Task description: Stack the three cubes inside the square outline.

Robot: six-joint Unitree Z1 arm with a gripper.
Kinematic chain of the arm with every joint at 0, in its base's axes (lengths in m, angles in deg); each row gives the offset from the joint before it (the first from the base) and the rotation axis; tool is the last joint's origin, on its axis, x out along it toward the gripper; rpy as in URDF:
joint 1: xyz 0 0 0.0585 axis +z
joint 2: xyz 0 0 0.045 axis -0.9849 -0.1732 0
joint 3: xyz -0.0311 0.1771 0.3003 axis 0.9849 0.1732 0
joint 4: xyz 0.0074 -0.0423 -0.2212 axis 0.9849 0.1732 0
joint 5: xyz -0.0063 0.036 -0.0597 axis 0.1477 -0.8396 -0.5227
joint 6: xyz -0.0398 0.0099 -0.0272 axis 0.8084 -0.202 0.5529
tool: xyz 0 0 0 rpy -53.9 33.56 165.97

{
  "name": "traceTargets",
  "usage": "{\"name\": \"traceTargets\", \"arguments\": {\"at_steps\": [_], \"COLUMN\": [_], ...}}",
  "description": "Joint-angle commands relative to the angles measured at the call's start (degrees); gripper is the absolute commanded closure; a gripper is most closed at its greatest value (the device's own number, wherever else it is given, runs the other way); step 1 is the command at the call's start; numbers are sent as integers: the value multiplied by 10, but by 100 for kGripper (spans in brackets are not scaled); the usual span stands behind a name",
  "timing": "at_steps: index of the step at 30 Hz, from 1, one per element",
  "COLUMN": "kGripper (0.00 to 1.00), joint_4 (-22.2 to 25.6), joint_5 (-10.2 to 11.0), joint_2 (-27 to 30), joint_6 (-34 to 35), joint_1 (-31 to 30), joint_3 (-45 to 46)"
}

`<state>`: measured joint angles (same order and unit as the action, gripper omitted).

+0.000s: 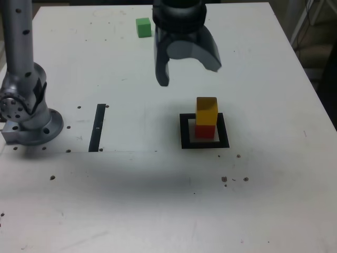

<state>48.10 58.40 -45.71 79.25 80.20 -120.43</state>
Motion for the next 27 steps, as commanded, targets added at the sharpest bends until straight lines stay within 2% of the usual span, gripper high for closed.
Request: {"name": "traceTargets", "arguments": {"at_steps": [1, 16, 23, 27], "kGripper": [1, 1, 1, 1], "joint_4": [6, 14, 15, 16], "joint_5": [1, 9, 19, 18], "joint_2": [8, 14, 22, 25], "joint_6": [-9, -105, -123, -141], "joint_1": [16, 140, 197, 229], "joint_3": [3, 12, 21, 19]}}
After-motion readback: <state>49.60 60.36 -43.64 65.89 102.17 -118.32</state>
